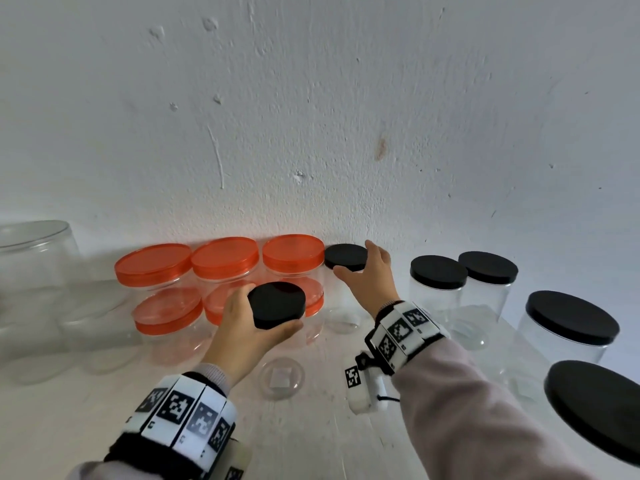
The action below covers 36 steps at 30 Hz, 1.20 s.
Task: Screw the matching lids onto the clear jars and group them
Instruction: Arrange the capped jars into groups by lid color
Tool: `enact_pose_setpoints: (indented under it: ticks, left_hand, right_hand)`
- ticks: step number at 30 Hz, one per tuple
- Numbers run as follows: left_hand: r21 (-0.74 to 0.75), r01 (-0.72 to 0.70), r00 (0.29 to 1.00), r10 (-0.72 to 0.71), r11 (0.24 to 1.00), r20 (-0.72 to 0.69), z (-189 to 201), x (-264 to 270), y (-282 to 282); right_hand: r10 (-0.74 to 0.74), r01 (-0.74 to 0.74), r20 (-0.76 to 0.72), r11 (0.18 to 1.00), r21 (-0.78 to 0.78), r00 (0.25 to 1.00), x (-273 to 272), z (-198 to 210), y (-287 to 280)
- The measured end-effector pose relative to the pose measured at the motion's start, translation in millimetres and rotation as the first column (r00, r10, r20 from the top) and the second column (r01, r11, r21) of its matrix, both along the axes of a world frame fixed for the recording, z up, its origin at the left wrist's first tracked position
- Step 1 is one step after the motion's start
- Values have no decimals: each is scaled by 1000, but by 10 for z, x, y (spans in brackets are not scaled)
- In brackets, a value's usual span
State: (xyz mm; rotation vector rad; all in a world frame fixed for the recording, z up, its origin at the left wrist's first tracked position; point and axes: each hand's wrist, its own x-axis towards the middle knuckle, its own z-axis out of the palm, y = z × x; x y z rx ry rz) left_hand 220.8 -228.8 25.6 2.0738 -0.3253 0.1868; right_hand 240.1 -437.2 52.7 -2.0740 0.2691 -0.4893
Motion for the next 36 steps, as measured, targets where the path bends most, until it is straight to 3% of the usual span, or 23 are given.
enact_pose_setpoints:
  ticks: [6,10,16,21,24,30,36]
  left_hand:
    - [-11,-4,1000,4,1000,-5,7,4,15]
    - [0,4,1000,-4,1000,7,7,-8,14]
    - [14,-9,1000,10,1000,-23,22,-39,14]
    - [32,-12,999,13,999,-34,32,-43,15]
    - [38,-26,999,26,999,-22,34,-40,3]
    - [36,-25,1000,25,999,-18,16,-27,7]
    - [41,-23,1000,22,999,10,4,-9,13]
  right_hand:
    - [48,-28,243,996,-87,969,-1065,173,66]
    - [71,-38,277,992,-121,958,-1906,263,-94]
    - [-189,261,299,939,-222,935,-2656,295,-487]
    - [-415,425,99,863,-273,905,-2764,40,-825]
    - [-437,423,-9,877,-229,900,-2774,-59,-876]
    - [-342,326,-30,917,-230,939,-2687,-64,-839]
    - [-76,78,18,962,-263,997,-2052,14,-568]
